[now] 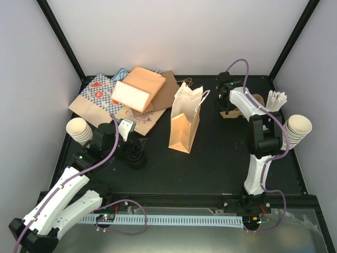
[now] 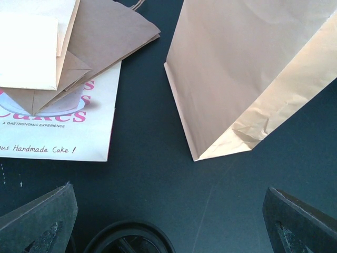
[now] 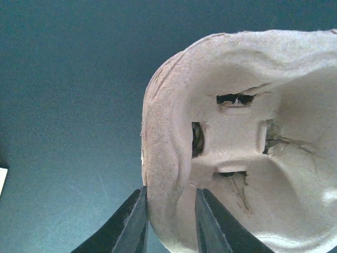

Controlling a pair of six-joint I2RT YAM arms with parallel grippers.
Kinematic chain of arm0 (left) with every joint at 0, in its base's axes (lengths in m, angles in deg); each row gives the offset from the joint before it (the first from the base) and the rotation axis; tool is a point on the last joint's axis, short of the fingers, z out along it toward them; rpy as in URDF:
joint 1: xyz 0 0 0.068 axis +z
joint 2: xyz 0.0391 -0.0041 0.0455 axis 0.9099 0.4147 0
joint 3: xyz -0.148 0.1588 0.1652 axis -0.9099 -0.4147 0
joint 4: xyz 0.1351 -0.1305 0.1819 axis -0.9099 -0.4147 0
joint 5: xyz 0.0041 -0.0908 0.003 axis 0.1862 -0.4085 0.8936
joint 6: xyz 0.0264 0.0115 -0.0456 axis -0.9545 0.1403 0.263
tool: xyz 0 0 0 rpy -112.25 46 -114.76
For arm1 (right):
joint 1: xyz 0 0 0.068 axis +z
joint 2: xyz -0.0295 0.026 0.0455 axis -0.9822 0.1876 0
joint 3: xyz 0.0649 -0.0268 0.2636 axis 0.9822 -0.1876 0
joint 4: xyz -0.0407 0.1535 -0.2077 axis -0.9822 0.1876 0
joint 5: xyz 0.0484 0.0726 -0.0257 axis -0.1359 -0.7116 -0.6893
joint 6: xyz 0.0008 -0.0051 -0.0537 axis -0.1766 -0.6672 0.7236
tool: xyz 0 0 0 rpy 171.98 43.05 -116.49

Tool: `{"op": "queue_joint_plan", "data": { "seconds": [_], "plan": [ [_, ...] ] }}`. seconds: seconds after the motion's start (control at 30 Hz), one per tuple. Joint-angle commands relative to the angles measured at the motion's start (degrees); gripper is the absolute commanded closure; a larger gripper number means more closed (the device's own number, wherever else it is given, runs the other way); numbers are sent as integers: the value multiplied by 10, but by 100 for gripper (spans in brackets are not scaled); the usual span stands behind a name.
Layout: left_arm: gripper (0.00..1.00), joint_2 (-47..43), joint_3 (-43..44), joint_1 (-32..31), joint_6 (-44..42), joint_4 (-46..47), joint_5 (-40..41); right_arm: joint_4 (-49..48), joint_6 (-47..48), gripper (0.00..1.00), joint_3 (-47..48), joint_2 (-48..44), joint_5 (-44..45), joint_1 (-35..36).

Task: Pack the takeout coffee

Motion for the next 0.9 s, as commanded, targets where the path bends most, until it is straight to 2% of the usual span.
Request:
{"op": "queue_joint_plan", "data": {
  "seconds": [0.0, 0.63, 0.87],
  "plan": [
    [1, 4, -3, 2, -10, 13, 3, 15, 5, 74, 22, 5, 1, 0],
    [1, 4, -3, 2, -11, 12, 2, 30, 4, 85, 34, -33, 7, 0],
    [1, 5, -2, 2, -10, 12, 3, 30, -13, 86, 41, -52, 60, 0]
  ]
}}
